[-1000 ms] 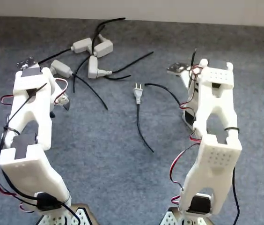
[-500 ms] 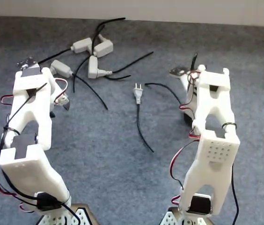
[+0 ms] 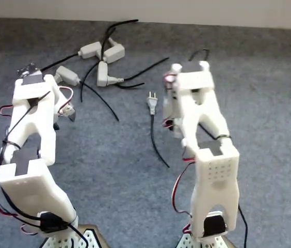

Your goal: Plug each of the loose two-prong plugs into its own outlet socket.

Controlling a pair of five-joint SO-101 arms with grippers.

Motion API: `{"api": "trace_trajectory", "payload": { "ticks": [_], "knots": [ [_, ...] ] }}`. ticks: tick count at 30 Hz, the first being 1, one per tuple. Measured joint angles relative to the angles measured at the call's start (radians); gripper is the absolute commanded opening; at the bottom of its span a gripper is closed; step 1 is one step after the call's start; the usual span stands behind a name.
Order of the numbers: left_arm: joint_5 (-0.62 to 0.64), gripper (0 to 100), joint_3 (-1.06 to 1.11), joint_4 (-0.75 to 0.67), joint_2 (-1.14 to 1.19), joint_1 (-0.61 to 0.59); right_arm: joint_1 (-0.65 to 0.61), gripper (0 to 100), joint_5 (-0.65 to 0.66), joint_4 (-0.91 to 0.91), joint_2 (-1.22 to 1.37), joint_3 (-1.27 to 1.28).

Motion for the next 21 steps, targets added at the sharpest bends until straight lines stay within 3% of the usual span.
{"api": "trace_trajectory", "payload": {
  "ticks": [7,13,21],
  "knots": [
    [0.12,18,0.0,0.0,0.0,-0.106,-0.238,9.1,-0.173,0.0,-0.081,-0.078],
    [0.141,18,0.0,-0.014,0.0,-0.158,-0.437,9.1,-0.328,-0.006,-0.08,-0.081],
    [0.143,18,0.0,-0.023,0.0,-0.195,-0.502,10.0,-0.494,-0.16,0.071,-0.083]
  ]
}}
